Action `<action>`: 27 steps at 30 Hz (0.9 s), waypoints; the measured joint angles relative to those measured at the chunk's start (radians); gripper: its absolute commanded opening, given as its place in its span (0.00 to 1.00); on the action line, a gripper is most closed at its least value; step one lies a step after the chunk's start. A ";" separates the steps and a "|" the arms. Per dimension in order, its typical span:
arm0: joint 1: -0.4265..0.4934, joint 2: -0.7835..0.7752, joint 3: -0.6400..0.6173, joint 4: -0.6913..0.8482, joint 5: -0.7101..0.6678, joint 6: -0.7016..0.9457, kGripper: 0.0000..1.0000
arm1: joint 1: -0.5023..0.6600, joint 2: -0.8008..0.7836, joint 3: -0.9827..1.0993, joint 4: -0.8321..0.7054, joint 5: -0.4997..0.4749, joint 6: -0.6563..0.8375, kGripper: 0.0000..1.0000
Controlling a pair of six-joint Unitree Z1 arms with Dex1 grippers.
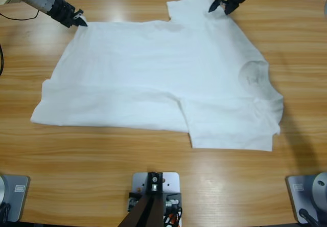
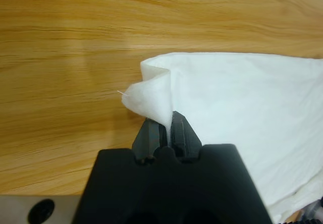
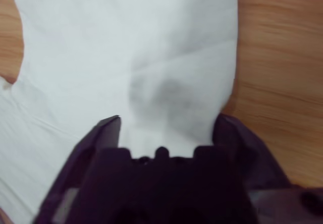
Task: Fold clothes
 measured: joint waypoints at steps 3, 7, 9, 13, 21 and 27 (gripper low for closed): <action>0.000 0.000 0.000 0.000 0.000 0.000 0.00 | 0.000 0.001 0.000 0.002 0.000 0.002 0.00; 0.000 0.000 0.000 0.000 0.000 0.000 0.00 | 0.000 0.002 0.000 0.003 0.000 0.002 0.00; 0.000 0.000 0.000 0.000 0.000 0.000 0.00 | 0.000 0.002 0.000 0.003 0.003 -0.008 0.00; 0.000 0.000 0.000 0.000 0.000 0.000 0.00 | 0.000 0.002 0.000 0.003 0.019 -0.029 0.00; 0.001 0.000 -0.001 0.013 -0.058 0.013 0.00 | -0.028 0.001 0.000 0.032 0.037 -0.070 0.00; 0.022 0.000 -0.001 0.061 -0.095 0.030 0.00 | -0.092 -0.004 0.000 0.081 0.043 -0.124 0.00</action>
